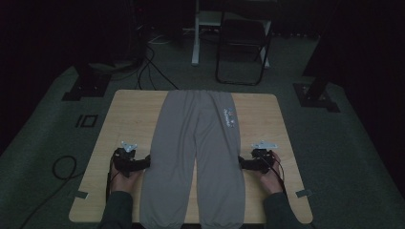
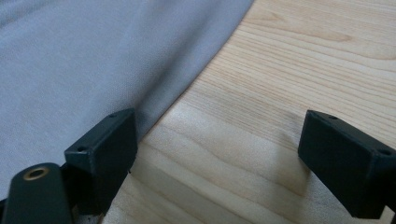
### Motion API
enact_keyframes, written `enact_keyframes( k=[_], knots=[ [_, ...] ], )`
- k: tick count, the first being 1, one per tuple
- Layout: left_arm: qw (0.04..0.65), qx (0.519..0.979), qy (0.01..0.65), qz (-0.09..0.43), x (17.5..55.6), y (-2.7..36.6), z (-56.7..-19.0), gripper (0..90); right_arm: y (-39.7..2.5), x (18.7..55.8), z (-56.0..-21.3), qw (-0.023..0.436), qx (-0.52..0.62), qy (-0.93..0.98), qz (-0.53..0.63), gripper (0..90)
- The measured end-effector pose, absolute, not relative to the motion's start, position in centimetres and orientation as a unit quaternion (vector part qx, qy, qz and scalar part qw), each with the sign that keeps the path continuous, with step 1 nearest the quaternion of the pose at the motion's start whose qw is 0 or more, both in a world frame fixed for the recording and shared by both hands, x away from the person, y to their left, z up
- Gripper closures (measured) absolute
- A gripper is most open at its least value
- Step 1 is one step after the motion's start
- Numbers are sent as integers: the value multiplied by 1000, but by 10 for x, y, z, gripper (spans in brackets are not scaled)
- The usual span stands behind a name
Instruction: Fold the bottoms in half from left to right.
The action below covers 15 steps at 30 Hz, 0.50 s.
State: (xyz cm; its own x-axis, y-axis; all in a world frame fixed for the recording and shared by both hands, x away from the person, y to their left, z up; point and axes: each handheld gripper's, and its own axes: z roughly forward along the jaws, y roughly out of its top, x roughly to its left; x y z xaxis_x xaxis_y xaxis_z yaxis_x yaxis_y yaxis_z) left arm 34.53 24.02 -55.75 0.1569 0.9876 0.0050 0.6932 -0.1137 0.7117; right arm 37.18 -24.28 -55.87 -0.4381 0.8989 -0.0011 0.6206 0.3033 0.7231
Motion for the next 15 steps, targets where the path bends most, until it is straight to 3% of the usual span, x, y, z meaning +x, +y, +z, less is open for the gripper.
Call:
enact_keyframes(
  k=[3,6,15],
  knots=[
    [291,694,606,257,344,243,-557,157,-243,372,-559,209,487,780,333,121],
    [288,692,610,255,341,247,-553,340,-243,372,-559,209,487,780,333,122],
    [302,706,588,254,339,252,-555,350,-244,371,-559,210,489,777,335,141]
  ],
)
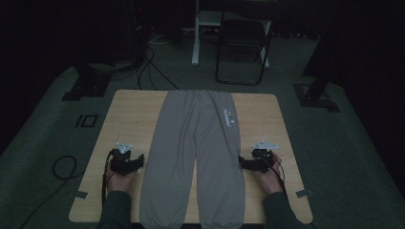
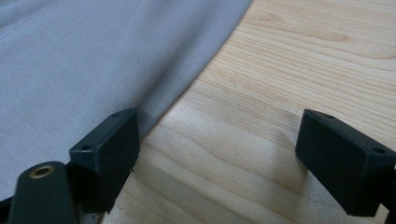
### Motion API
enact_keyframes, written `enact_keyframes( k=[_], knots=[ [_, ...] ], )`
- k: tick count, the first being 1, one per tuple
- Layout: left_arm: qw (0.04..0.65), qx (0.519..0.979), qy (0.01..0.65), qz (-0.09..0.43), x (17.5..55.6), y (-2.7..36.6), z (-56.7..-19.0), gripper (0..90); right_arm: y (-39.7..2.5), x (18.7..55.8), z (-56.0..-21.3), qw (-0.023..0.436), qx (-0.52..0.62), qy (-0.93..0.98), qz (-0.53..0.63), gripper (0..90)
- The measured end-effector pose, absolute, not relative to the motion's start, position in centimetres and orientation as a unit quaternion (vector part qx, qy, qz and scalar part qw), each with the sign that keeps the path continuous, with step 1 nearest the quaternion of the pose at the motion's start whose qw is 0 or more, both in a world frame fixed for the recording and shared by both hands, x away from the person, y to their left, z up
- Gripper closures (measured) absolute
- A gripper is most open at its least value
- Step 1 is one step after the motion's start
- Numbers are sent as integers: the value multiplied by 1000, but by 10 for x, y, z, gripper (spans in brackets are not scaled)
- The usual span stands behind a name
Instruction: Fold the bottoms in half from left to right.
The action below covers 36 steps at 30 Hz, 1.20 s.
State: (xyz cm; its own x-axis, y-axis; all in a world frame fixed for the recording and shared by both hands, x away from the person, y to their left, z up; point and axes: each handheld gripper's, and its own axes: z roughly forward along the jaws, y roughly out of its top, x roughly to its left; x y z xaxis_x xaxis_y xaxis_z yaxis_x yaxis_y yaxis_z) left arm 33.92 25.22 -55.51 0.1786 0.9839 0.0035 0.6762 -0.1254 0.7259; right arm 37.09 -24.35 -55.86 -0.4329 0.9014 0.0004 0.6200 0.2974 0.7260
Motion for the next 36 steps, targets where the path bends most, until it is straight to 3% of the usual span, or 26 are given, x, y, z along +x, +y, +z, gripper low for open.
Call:
enact_keyframes(
  k=[2,6,15,21,33,36],
  knots=[
    [306,703,588,258,339,253,-555,419,-244,371,-559,210,489,778,335,141],
    [300,701,601,239,342,252,-551,458,-244,370,-559,210,488,778,335,141],
    [317,722,571,226,361,224,-542,432,-244,369,-559,211,489,777,335,143],
    [321,719,580,209,381,215,-547,471,-244,369,-559,211,489,777,335,143],
    [301,730,570,229,399,200,-550,396,-244,369,-559,211,489,777,335,143],
    [301,716,584,235,397,203,-550,489,-244,369,-559,211,489,777,335,143]
  ],
)
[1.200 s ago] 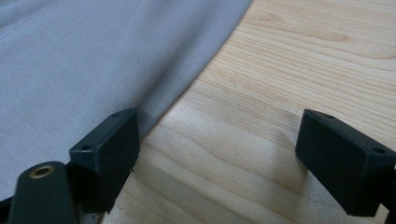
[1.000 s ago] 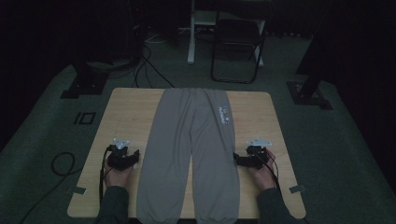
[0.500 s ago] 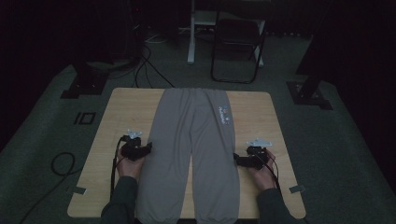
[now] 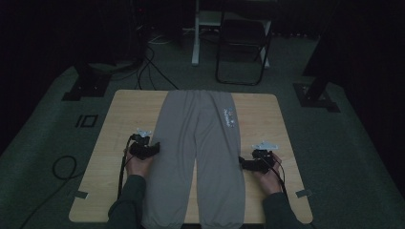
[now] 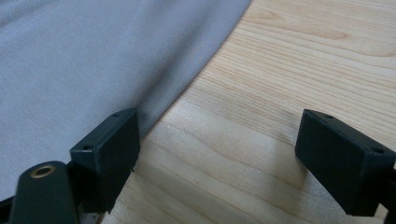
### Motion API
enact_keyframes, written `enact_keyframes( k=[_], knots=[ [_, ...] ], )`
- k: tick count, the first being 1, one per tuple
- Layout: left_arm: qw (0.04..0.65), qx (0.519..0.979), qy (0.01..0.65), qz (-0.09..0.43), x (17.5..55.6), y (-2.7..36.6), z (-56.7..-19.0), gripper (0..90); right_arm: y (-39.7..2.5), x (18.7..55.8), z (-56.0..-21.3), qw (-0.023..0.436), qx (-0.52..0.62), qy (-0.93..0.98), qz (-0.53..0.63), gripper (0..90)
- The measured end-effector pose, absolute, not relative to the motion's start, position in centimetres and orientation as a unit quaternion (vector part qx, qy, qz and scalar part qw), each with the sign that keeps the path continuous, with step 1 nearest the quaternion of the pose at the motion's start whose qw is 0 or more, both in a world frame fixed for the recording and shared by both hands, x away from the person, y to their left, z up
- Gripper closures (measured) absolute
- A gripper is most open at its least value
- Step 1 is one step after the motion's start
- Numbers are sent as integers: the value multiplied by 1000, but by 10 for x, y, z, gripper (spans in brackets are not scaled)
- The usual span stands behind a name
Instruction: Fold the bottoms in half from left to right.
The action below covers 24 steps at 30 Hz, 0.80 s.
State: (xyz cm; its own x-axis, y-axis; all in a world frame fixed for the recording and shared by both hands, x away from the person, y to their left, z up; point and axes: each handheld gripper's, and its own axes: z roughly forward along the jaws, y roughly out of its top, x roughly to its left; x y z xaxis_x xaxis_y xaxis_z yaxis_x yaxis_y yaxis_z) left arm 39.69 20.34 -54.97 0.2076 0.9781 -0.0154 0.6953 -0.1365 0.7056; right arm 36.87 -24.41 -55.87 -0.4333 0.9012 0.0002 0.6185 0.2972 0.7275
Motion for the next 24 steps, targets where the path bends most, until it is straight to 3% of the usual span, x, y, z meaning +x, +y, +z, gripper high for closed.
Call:
enact_keyframes(
  k=[4,6,11,14,21,24],
  knots=[
    [300,713,590,232,393,211,-548,656,-244,369,-559,211,488,777,335,143],
    [304,715,587,229,391,212,-549,645,-244,369,-559,211,488,777,336,143],
    [303,727,572,228,391,206,-550,485,-244,369,-559,211,488,777,336,143],
    [302,726,573,230,390,205,-550,484,-244,369,-559,211,488,778,336,143],
    [309,735,561,224,385,206,-549,842,-244,368,-559,208,482,782,337,142],
    [304,737,557,233,382,206,-549,867,-245,367,-559,207,480,783,338,143]
  ],
)
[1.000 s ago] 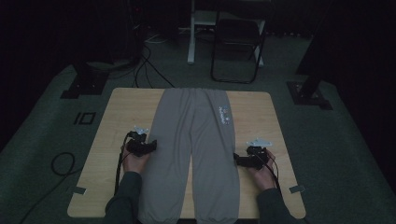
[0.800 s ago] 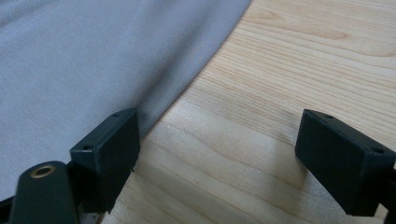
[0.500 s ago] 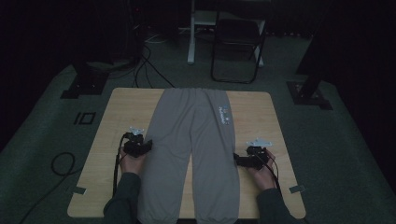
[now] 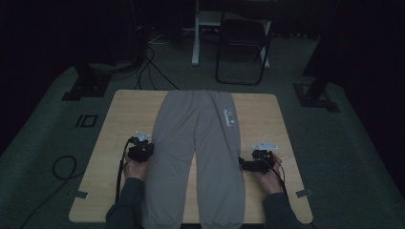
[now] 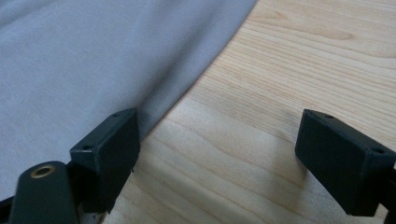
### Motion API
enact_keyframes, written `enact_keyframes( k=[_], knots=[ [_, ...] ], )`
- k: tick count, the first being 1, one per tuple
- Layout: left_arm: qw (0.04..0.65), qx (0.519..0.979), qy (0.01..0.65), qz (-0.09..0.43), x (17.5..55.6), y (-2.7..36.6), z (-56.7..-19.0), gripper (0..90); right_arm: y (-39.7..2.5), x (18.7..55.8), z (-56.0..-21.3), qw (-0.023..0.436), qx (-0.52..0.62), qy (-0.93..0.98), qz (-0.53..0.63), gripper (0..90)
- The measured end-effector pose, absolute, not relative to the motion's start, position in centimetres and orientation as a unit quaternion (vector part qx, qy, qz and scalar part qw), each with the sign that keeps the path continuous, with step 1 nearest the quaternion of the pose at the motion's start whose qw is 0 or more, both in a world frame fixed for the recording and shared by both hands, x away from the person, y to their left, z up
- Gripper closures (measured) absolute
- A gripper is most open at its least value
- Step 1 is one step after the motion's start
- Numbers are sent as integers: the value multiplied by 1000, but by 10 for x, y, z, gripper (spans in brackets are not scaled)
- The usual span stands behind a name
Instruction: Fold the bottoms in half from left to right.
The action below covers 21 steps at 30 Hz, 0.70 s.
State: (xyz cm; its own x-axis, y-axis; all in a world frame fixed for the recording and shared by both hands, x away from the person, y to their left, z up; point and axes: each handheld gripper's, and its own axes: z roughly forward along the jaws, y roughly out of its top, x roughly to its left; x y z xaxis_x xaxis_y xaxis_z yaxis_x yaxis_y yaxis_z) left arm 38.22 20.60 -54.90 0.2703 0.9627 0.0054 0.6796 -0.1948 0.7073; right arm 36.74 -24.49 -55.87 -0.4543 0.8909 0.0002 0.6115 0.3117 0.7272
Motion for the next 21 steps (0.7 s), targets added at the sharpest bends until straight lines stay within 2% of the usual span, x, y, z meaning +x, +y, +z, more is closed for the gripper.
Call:
enact_keyframes(
  k=[5,9,11,16,20,21],
  knots=[
    [311,729,566,227,379,216,-550,869,-251,366,-559,206,478,783,339,151],
    [332,716,585,187,380,225,-548,878,-254,365,-559,208,482,781,338,151],
    [356,717,573,175,380,225,-545,880,-254,365,-559,208,482,781,338,151],
    [409,716,542,162,381,208,-520,881,-254,365,-559,208,482,781,338,153],
    [426,726,515,162,384,189,-502,881,-257,365,-558,211,483,779,341,206],
    [435,736,493,160,387,170,-490,881,-259,365,-558,212,484,778,341,209]
  ],
)
